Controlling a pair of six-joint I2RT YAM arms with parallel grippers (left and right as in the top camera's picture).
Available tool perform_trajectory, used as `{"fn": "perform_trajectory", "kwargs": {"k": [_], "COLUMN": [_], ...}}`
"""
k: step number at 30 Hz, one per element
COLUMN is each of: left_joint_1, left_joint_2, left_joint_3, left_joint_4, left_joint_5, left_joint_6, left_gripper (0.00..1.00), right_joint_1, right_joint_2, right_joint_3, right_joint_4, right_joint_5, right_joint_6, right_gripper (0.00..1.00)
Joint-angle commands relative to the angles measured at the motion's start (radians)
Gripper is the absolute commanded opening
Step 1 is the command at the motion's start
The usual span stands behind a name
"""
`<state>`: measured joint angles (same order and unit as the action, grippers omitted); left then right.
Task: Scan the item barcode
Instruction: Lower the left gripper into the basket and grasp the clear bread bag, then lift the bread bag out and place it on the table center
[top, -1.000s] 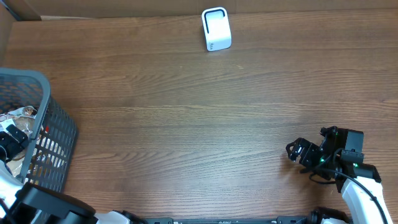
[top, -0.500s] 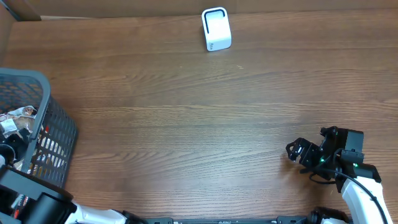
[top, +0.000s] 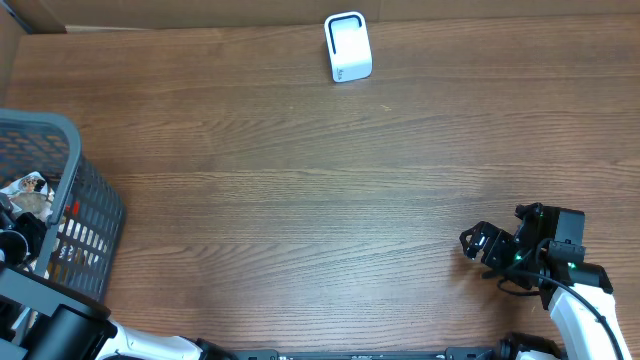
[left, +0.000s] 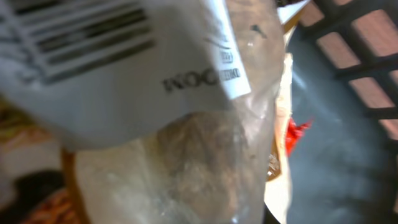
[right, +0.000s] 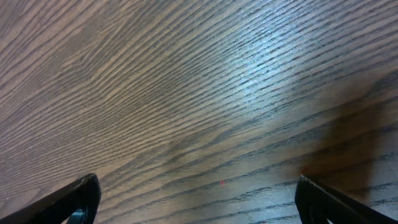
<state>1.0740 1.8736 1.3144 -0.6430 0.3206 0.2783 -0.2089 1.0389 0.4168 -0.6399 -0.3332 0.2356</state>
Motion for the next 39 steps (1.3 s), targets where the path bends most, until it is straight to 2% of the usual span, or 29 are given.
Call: {"fn": "perform_trajectory", "kwargs": {"k": [1, 6, 12, 18, 21, 26, 27, 30, 35, 39], "left_joint_1": [-0.008, -0.045, -0.121, -0.193, -0.233, -0.365, -0.452, -0.61, -0.832, -0.956], "left_joint_2": [-0.071, -0.176, -0.327, -0.51, -0.592, -0.663, -0.664, -0.651, -0.629, -0.602], "left_joint_3": [0.076, 0.232, 0.441, 0.518, 0.518, 0.515, 0.504, 0.453, 0.286, 0.103], "left_joint_4": [-0.025, -0.12, -0.293, -0.299, -0.323, -0.455, -0.517, -0.565, -0.513, -0.369], "left_joint_5": [0.107, 0.174, 0.13, 0.122, 0.174, 0.316, 0.343, 0.331, 0.217, 0.194], "left_joint_6": [-0.075, -0.199, -0.216, -0.31, -0.32, -0.319, -0.315, -0.316, -0.388, -0.451], "left_gripper": [0.04, 0.04, 0.04, 0.04, 0.04, 0.04, 0.04, 0.04, 0.04, 0.04], "right_joint_1": [0.004, 0.004, 0.004, 0.004, 0.004, 0.004, 0.004, 0.004, 0.004, 0.004], "right_joint_2": [0.0, 0.0, 0.0, 0.0, 0.0, 0.0, 0.0, 0.0, 0.0, 0.0], "right_joint_3": [-0.002, -0.002, -0.002, -0.002, -0.002, -0.002, -0.002, -0.002, -0.001, -0.002], "right_joint_4": [0.006, 0.006, 0.006, 0.006, 0.006, 0.006, 0.006, 0.006, 0.006, 0.006], "right_joint_5": [0.003, 0.003, 0.003, 0.003, 0.003, 0.003, 0.003, 0.003, 0.003, 0.003], "right_joint_6": [0.004, 0.004, 0.004, 0.004, 0.004, 0.004, 0.004, 0.004, 0.004, 0.004], "right_gripper": [1.0, 1.0, 1.0, 1.0, 1.0, 1.0, 1.0, 1.0, 1.0, 1.0]}}
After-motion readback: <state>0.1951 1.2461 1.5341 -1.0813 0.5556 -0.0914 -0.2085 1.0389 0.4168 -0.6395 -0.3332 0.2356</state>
